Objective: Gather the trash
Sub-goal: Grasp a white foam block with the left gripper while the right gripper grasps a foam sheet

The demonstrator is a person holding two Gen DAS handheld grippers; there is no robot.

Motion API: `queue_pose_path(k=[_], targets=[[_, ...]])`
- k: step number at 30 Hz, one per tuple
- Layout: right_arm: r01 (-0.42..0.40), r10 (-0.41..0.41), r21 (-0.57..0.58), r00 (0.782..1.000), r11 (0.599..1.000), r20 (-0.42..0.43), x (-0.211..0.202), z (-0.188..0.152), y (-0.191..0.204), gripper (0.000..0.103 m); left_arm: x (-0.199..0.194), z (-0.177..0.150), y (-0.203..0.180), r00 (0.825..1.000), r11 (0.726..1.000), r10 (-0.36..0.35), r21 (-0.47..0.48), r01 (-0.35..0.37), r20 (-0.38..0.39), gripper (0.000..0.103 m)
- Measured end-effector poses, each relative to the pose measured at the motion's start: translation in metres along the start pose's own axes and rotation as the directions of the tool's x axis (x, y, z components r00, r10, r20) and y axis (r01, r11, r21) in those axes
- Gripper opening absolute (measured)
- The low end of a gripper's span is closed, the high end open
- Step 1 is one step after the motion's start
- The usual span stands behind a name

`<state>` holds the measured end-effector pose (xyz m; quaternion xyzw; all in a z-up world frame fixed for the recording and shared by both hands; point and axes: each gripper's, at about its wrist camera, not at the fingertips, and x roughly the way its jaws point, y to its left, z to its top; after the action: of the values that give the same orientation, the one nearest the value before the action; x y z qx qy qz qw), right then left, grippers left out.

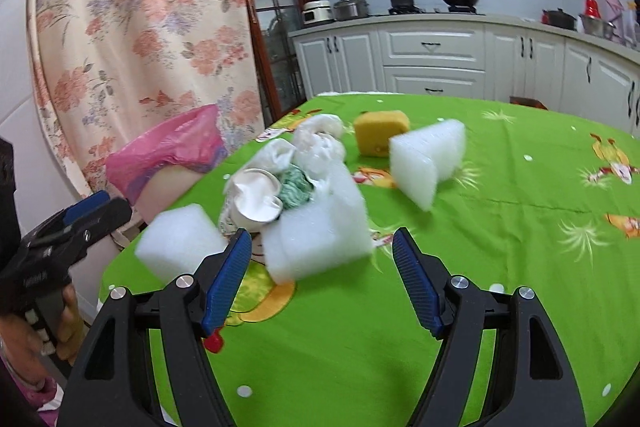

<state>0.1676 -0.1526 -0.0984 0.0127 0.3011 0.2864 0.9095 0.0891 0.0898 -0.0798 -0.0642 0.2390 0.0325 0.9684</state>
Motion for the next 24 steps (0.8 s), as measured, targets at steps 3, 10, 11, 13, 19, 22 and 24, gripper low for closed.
queue_pose_path(k=[3,10,11,13,19,22,24], targets=[[0.013,-0.013,0.003,1.0,1.0,-0.011,0.002,-0.003,-0.002,0.07,0.009,-0.007,-0.007,0.999,1.0,-0.007,0.002,0.007,-0.032,0.098],[0.015,-0.014,0.03,1.0,0.999,-0.021,0.005,-0.006,-0.01,0.07,0.028,-0.012,-0.015,0.998,0.999,0.015,0.042,-0.012,-0.066,0.098],[0.015,-0.014,0.032,1.0,0.999,-0.02,0.006,-0.005,-0.011,0.07,0.03,-0.013,-0.015,0.997,0.999,0.016,0.042,-0.013,-0.072,0.098],[0.016,-0.015,0.036,1.0,0.999,-0.026,0.01,-0.003,-0.012,0.07,0.035,-0.016,-0.016,0.997,0.999,0.015,0.039,-0.012,-0.081,0.097],[0.021,-0.017,0.062,0.998,0.998,-0.053,0.027,0.007,-0.02,0.07,0.043,-0.019,-0.02,0.996,0.998,0.027,0.06,-0.022,-0.086,0.092],[0.016,-0.013,0.053,0.999,0.998,-0.049,0.032,0.015,-0.019,0.07,0.044,-0.02,-0.022,0.996,0.998,0.03,0.066,-0.025,-0.09,0.089],[0.017,-0.014,0.057,0.998,0.998,-0.059,0.039,0.018,-0.021,0.07,0.046,-0.021,-0.022,0.995,0.998,0.029,0.065,-0.022,-0.097,0.086]])
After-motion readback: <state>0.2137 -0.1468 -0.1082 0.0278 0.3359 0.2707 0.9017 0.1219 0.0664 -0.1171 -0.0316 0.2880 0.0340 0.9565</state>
